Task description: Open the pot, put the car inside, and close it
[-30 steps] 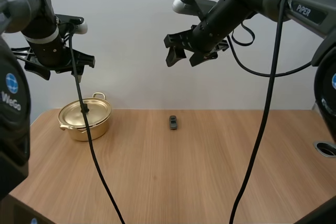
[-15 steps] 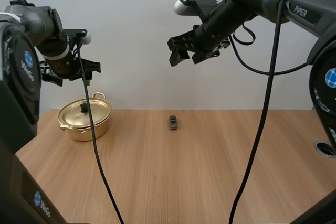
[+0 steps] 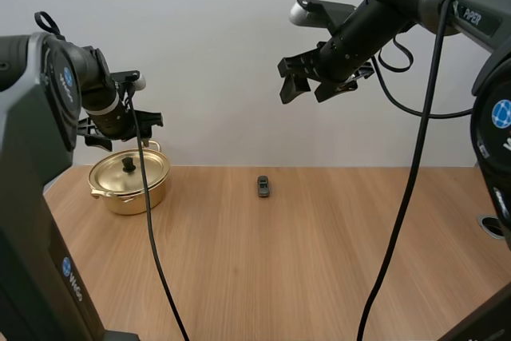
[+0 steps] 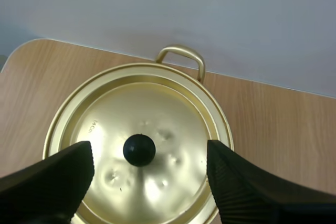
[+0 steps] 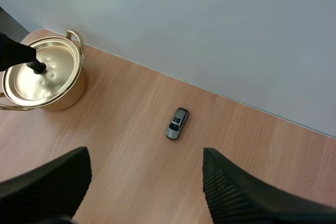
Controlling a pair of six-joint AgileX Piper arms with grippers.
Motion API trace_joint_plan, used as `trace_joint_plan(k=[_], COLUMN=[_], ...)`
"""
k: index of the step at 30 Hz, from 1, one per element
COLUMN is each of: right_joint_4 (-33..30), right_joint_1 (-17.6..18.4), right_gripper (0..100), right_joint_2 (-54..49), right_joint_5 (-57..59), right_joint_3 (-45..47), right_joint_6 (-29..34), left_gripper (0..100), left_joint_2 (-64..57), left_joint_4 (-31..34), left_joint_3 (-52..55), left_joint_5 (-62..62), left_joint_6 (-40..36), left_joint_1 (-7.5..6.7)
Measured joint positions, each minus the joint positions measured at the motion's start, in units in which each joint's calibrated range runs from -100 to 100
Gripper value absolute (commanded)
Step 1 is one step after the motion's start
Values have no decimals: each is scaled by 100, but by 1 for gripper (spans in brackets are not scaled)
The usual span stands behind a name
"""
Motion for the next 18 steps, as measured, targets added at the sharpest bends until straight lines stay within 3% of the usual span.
trace_joint_plan(k=[18], right_joint_4=[0], right_joint_1=[0], right_gripper=[100], right_joint_2=[0], right_joint_5=[0], right_joint_3=[0], right_joint_6=[0], left_gripper=[100], left_joint_2=[652], left_joint_4=[11], left_joint_3=[0], left_joint_5=[-208], left_joint_6=[308], left_joint_1=[0])
